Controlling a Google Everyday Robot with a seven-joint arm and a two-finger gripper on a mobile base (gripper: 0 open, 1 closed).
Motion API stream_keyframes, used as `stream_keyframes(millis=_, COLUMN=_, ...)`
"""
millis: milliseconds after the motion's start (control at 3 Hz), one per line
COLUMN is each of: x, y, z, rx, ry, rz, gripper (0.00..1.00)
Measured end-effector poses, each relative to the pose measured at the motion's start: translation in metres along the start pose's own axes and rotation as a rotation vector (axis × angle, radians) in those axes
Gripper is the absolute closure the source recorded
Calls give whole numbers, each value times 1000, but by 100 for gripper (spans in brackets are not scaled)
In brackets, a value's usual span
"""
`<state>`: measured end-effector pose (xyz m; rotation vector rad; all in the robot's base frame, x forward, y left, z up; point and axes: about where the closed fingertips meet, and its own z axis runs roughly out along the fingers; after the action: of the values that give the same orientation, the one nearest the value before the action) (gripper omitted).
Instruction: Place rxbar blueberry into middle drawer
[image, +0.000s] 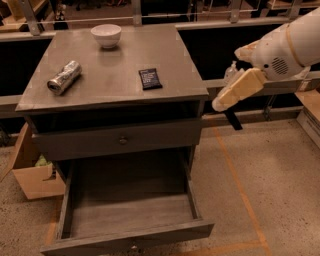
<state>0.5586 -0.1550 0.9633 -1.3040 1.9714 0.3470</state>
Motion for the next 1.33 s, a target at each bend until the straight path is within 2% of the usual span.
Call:
stream_keyframes(millis=333, x=-18, y=-30, z=34, rx=43, ry=-96, rz=68, gripper=0)
stream_keyframes(millis=667, x=-37, y=-58, z=60, rx=72, ry=-82, rz=182, gripper=0)
stream_keyframes(millis=1000, x=-49, y=-84, z=89, rx=96, ry=-3, rz=289, gripper=0)
stream_keyframes(millis=1333, x=-55, y=-85, z=96, rx=96, ry=3, rz=375, gripper=0)
